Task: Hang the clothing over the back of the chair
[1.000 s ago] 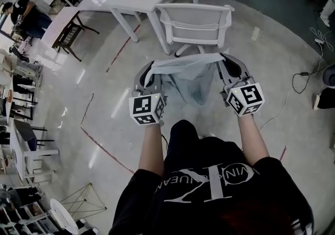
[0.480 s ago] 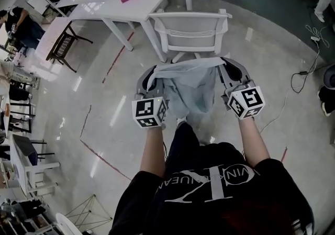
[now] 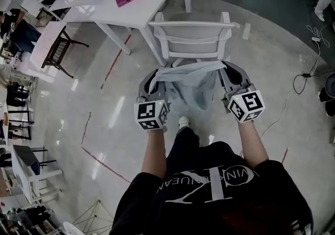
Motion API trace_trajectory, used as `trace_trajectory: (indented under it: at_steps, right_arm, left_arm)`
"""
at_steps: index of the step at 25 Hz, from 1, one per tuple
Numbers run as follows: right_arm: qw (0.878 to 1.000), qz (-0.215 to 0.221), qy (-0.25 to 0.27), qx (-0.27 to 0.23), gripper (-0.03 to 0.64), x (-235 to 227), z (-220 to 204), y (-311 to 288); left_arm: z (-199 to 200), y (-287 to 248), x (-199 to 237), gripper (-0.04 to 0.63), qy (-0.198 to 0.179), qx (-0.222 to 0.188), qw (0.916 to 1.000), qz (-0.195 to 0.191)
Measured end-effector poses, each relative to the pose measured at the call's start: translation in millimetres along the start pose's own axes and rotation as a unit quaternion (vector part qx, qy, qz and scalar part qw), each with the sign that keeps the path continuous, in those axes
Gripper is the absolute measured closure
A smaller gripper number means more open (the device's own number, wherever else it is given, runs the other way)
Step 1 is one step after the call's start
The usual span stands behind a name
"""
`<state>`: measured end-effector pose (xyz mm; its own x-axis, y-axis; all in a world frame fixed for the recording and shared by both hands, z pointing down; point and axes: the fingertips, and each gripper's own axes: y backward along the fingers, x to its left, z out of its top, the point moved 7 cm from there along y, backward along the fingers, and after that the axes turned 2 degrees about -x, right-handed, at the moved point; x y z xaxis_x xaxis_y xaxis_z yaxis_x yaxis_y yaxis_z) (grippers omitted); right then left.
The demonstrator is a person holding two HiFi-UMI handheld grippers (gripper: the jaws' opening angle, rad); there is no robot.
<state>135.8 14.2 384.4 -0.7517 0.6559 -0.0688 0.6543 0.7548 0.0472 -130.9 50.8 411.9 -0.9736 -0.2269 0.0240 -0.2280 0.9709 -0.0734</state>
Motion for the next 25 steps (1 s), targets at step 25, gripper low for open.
trace_trajectory:
  at_steps: [25]
  right_arm:
    - [0.995,-0.093,-0.028,-0.015,0.601,-43,3,-134]
  left_arm:
    - [21,-164,93,0.577,0.002,0.000,0.9937,-0.112]
